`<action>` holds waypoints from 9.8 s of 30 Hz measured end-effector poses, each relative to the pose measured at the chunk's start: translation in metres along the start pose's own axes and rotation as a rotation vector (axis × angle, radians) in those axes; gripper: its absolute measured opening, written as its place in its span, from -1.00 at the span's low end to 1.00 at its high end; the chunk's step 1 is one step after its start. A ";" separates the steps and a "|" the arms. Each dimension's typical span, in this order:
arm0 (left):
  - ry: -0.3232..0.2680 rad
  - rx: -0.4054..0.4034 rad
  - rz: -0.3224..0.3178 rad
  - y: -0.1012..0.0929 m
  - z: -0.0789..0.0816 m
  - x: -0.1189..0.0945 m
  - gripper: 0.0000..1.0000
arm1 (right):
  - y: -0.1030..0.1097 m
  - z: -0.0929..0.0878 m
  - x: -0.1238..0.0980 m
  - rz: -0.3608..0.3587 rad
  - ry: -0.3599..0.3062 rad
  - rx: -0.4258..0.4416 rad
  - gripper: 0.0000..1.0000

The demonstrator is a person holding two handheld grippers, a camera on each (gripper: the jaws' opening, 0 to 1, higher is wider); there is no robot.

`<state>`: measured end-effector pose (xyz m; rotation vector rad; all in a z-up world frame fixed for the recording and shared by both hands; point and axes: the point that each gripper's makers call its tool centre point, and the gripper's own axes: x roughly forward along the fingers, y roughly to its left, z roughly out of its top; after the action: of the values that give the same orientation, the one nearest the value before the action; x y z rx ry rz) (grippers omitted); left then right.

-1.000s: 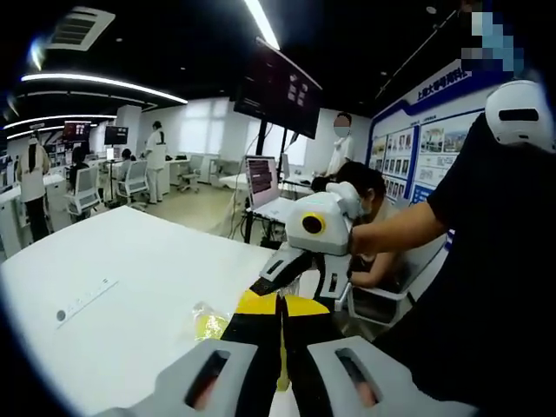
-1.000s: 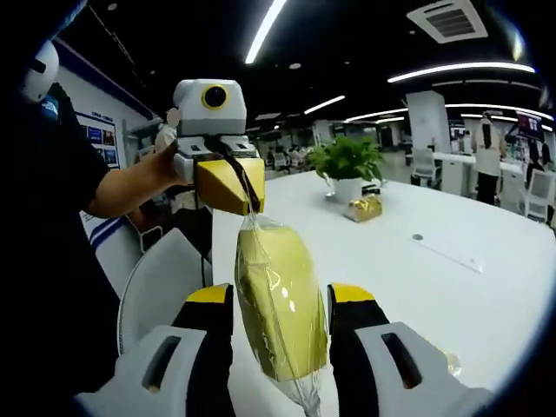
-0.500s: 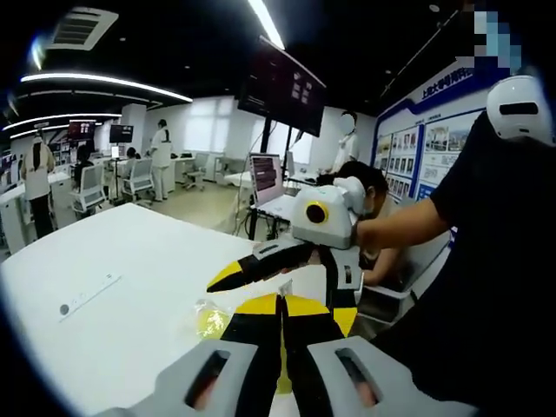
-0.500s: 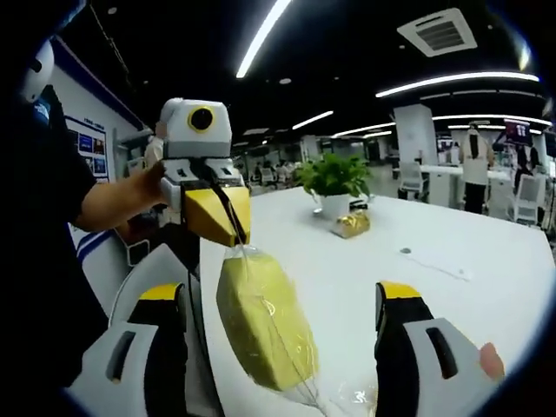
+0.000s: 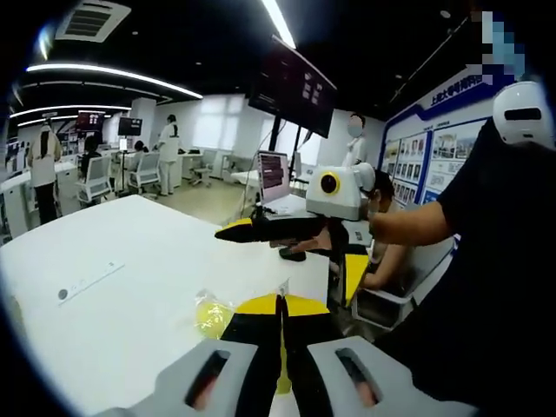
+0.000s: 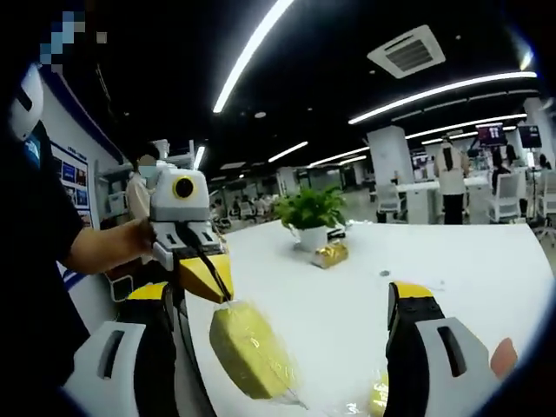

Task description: Compare the silicone blocks by pressing each to a similar depth, holding the contact briefly, and releasing to observe deformation and rebound differences across the visible hardness samples.

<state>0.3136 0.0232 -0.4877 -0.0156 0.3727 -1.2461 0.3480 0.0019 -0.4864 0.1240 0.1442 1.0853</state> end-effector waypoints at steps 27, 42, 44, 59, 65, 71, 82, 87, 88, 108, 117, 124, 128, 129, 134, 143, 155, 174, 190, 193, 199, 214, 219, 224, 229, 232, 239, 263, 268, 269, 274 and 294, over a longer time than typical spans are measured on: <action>-0.030 -0.070 0.034 0.017 -0.004 0.000 -1.00 | -0.048 -0.039 -0.121 -0.321 0.057 0.055 0.91; -0.024 -0.162 0.083 0.043 -0.010 0.009 -1.00 | -0.040 -0.103 -0.155 -0.381 0.179 0.140 0.92; -0.015 -0.178 0.098 0.049 -0.015 0.010 -1.00 | -0.038 -0.107 -0.159 -0.391 0.184 0.154 0.90; 0.025 -0.270 0.115 0.065 -0.056 0.027 -1.00 | -0.043 -0.115 -0.172 -0.416 0.195 0.186 0.86; 0.045 -0.361 0.148 0.083 -0.080 0.027 -1.00 | -0.044 -0.116 -0.177 -0.428 0.198 0.188 0.85; 0.045 -0.367 0.140 0.076 -0.085 0.028 -1.00 | -0.043 -0.117 -0.177 -0.432 0.197 0.194 0.84; 0.020 -0.409 0.163 0.091 -0.093 0.028 -1.00 | -0.038 -0.119 -0.174 -0.416 0.213 0.192 0.80; 0.043 -0.362 0.238 0.122 -0.097 0.023 -1.00 | -0.039 -0.116 -0.180 -0.433 0.203 0.193 0.79; 0.045 -0.368 0.238 0.125 -0.097 0.024 -1.00 | -0.039 -0.115 -0.181 -0.435 0.199 0.194 0.79; 0.084 -0.442 0.418 0.218 -0.140 0.017 -1.00 | -0.037 -0.122 -0.193 -0.473 0.230 0.212 0.74; 0.148 -0.435 0.417 0.226 -0.166 0.032 -1.00 | -0.038 -0.123 -0.179 -0.446 0.238 0.218 0.68; 0.150 -0.443 0.394 0.231 -0.182 0.031 -1.00 | -0.037 -0.130 -0.171 -0.439 0.244 0.227 0.67; 0.119 -0.574 0.416 0.234 -0.186 0.027 -0.95 | -0.033 -0.133 -0.170 -0.430 0.252 0.239 0.67; 0.118 -0.580 0.434 0.235 -0.187 0.024 -0.90 | -0.032 -0.133 -0.169 -0.427 0.253 0.237 0.67; 0.121 -0.615 0.486 0.235 -0.193 0.011 -0.54 | -0.032 -0.132 -0.169 -0.423 0.251 0.238 0.67; 0.056 -0.533 0.523 0.229 -0.162 -0.010 0.16 | -0.030 -0.132 -0.169 -0.411 0.260 0.208 0.66; -0.071 -0.307 0.546 0.198 -0.099 -0.047 0.98 | -0.024 -0.120 -0.160 -0.369 0.234 0.147 0.59; -0.153 0.048 0.424 0.093 -0.028 -0.086 0.98 | -0.040 -0.092 -0.136 -0.338 0.235 0.015 0.60; -0.030 -0.069 0.399 0.039 -0.096 -0.093 0.99 | -0.040 -0.103 -0.132 -0.261 0.382 -0.153 0.76; 0.008 -0.093 0.400 0.031 -0.111 -0.093 0.99 | -0.041 -0.110 -0.135 -0.255 0.423 -0.176 0.80; 0.056 -0.152 0.420 0.026 -0.133 -0.094 0.99 | -0.042 -0.119 -0.139 -0.247 0.456 -0.172 0.91; 0.155 -0.165 0.408 0.029 -0.129 -0.088 0.99 | -0.041 -0.129 -0.147 -0.248 0.498 -0.115 0.92; 0.172 -0.175 0.395 0.045 -0.117 -0.077 0.99 | -0.044 -0.138 -0.153 -0.261 0.530 -0.099 0.92; 0.169 -0.187 0.364 0.065 -0.099 -0.060 0.98 | -0.049 -0.145 -0.163 -0.280 0.577 -0.118 0.85; 0.167 -0.295 0.293 0.072 -0.084 -0.033 0.98 | -0.053 -0.146 -0.171 -0.297 0.573 -0.098 0.83; 0.169 -0.343 0.249 0.076 -0.076 -0.015 0.93 | -0.056 -0.144 -0.175 -0.313 0.563 -0.087 0.76; 0.228 -0.381 0.165 0.087 -0.075 0.029 0.82 | -0.056 -0.144 -0.182 -0.327 0.554 -0.068 0.62; 0.290 -0.727 0.164 0.135 -0.116 0.149 0.45 | -0.062 -0.145 -0.204 -0.373 0.533 -0.026 0.46; 0.283 -0.817 0.275 0.161 -0.130 0.160 0.46 | -0.063 -0.139 -0.205 -0.380 0.510 -0.004 0.44; 0.290 -0.823 0.280 0.163 -0.133 0.161 0.44 | -0.063 -0.137 -0.204 -0.380 0.500 0.000 0.44; 0.248 -0.939 0.309 0.174 -0.140 0.171 0.33 | -0.066 -0.129 -0.202 -0.391 0.474 -0.008 0.44; 0.220 -1.118 0.400 0.187 -0.170 0.186 -0.61 | -0.070 -0.129 -0.205 -0.398 0.493 -0.017 0.39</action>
<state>0.4868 -0.0556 -0.7372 -0.7265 1.1646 -0.5201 0.2919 -0.2083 -0.6135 -0.1862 0.5784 0.7008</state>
